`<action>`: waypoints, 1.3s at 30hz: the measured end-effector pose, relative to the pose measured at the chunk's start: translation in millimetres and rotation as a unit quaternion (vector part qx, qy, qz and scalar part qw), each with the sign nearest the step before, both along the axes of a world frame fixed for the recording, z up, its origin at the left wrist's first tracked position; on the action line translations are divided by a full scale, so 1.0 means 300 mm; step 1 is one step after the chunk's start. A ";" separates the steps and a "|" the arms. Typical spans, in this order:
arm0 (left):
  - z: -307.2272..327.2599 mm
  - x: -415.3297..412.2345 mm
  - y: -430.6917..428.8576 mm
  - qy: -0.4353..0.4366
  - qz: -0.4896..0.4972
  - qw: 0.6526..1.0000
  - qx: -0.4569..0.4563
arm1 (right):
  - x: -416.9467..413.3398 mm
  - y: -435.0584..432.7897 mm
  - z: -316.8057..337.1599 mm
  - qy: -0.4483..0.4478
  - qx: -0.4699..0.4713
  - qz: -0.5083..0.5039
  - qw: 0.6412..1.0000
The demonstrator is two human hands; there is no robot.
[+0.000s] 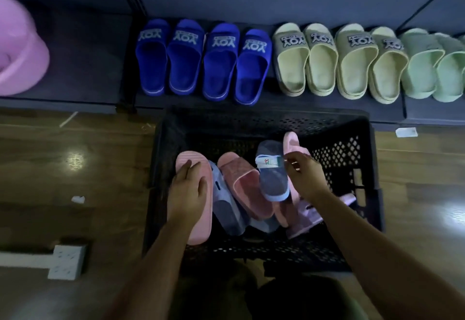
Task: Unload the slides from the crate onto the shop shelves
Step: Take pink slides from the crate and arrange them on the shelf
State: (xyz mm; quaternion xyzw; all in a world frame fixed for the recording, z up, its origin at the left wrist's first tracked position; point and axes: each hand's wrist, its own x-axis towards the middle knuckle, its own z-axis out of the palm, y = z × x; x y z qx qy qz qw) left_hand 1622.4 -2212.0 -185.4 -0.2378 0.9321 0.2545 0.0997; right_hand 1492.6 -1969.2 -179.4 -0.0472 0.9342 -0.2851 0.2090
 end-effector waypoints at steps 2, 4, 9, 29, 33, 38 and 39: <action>-0.081 -0.016 -0.006 0.015 0.014 1.000 0.002 | -0.013 -0.014 -0.086 0.003 -0.018 0.004 1.000; -0.147 -0.029 -0.015 0.036 0.025 0.999 -0.019 | -0.025 -0.030 -0.160 0.012 -0.029 0.020 0.999; -0.245 -0.047 -0.033 0.023 0.012 0.991 -0.132 | -0.053 -0.047 -0.275 0.037 -0.071 0.067 0.994; -0.198 0.044 0.030 -0.087 0.093 0.990 -0.061 | 0.114 -0.014 -0.317 0.002 -0.180 0.105 0.978; -0.197 0.046 0.017 -0.087 0.107 0.989 -0.047 | 0.100 0.012 -0.324 0.001 -0.210 0.060 0.976; -0.168 0.044 0.032 -0.058 0.122 0.991 -0.017 | 0.106 -0.001 -0.338 -0.016 -0.225 0.052 0.973; -0.161 0.044 0.032 -0.038 0.119 0.992 -0.006 | 0.112 -0.011 -0.336 -0.017 -0.231 0.054 0.971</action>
